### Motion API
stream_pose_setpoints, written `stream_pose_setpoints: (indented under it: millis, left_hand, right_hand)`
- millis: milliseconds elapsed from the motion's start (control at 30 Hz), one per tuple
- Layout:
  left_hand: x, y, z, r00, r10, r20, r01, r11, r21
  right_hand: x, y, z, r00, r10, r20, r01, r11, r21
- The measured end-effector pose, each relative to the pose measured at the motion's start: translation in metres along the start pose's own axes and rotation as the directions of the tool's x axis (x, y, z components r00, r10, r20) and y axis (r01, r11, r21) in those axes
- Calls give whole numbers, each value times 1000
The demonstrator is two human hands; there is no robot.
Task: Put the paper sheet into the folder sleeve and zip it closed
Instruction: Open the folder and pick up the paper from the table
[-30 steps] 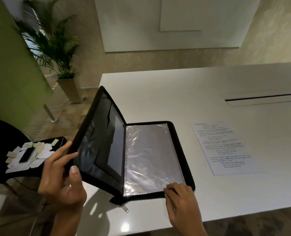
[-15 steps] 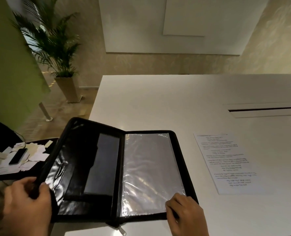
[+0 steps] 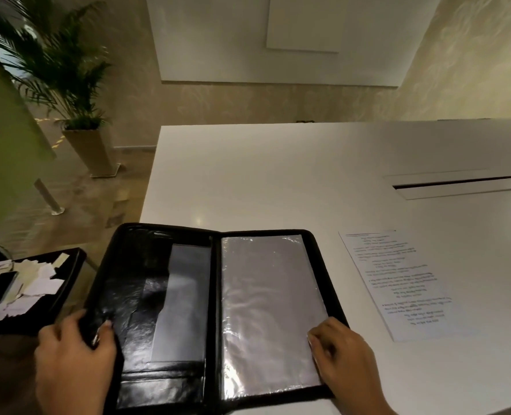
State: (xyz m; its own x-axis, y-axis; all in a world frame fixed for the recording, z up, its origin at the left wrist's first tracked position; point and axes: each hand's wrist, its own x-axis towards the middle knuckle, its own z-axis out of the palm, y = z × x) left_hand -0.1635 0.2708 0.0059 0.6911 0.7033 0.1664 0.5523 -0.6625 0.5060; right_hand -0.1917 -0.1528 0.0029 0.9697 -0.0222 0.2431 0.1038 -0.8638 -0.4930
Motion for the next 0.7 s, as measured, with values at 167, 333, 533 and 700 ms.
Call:
stream_pose_setpoints:
  millis: [167, 333, 533, 700]
  left_hand:
    - [-9, 16, -2, 984, -5, 177, 14, 999, -49]
    - [-9, 20, -2, 969, -6, 249, -9, 998, 62]
    - [-15, 27, 8, 941, 331, 69, -338, 934, 118]
    - [-42, 115, 25, 839, 543, 18, -541, 838, -73]
  right_hand:
    - [1, 7, -2, 997, 83, -3, -83, 996, -27]
    - [4, 13, -6, 995, 95, -29, -96, 995, -25]
    - [18, 22, -20, 976, 194, -102, -160, 948, 274]
    - [55, 60, -63, 870, 454, -191, -349, 842, 411]
